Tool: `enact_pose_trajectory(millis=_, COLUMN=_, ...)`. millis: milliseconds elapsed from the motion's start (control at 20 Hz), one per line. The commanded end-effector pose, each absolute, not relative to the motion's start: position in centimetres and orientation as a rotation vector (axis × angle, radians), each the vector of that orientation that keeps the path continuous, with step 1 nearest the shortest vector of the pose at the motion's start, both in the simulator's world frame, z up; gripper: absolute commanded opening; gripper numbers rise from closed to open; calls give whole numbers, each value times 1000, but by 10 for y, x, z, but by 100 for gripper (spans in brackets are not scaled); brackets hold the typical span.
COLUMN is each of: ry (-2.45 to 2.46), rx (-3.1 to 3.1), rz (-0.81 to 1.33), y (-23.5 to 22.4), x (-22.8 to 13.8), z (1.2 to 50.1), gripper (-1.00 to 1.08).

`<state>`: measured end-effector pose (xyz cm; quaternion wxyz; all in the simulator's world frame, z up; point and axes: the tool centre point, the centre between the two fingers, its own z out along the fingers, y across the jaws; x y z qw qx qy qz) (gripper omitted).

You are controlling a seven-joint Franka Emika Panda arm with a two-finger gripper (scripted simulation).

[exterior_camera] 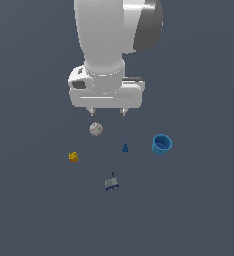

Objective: Pick up a designated object from a clutter of objects.

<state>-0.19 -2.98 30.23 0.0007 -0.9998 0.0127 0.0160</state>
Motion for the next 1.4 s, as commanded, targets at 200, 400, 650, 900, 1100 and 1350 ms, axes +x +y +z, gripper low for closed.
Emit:
enact_pose_trajectory(millis=200, ry=-8, rx=-3133, rz=45, y=-50, x=10, z=276, gripper=100)
enact_pose_trajectory(millis=400, ry=-55, rx=-3127, rz=37, y=-70, x=19, z=250, gripper=100)
enact_pose_trajectory(millis=650, ry=-130, rx=-3121, rz=24, y=-106, x=29, z=205, gripper=100)
enact_pose_trajectory(millis=900, ry=-209, rx=-3119, rz=12, y=-145, x=32, z=156, gripper=100)
enact_pose_trajectory(millis=1100, ry=-261, rx=-3119, rz=6, y=-171, x=30, z=123, gripper=100)
enact_pose_trajectory(millis=1350, ry=-308, rx=-3121, rz=2, y=-195, x=25, z=93, gripper=100)
